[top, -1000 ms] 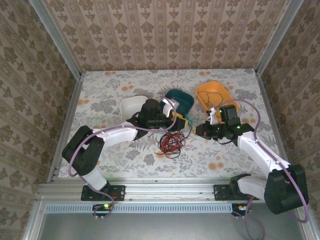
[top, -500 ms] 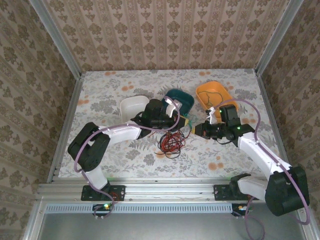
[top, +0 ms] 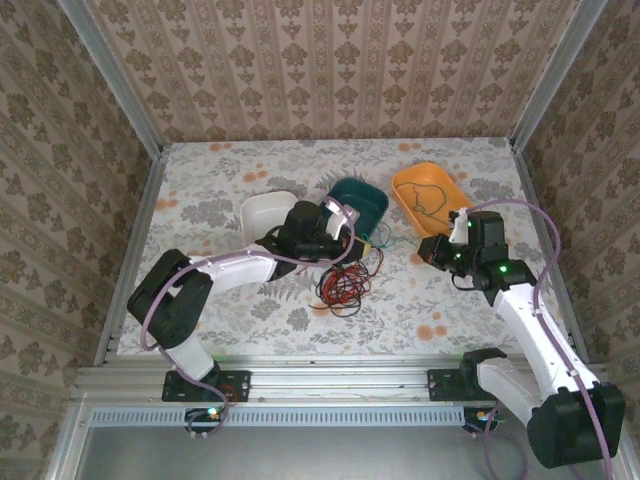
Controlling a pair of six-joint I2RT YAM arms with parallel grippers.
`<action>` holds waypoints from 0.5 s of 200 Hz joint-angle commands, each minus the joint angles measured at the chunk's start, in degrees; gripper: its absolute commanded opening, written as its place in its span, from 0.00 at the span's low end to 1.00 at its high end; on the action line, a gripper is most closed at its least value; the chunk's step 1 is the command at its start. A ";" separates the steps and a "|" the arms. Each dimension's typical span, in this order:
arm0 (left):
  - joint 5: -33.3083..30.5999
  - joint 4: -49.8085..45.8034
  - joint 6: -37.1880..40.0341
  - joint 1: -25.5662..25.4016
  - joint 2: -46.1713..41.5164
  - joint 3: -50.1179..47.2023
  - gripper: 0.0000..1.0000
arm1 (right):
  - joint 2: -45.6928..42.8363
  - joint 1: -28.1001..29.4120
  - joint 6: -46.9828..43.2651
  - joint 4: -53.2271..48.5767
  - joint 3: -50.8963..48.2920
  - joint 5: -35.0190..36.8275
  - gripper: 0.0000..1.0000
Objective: Untangle the cables
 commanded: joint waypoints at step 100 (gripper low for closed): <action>3.79 0.00 0.10 5.21 -6.22 -4.14 0.00 | -3.98 -5.46 3.43 -7.09 -0.23 17.42 0.00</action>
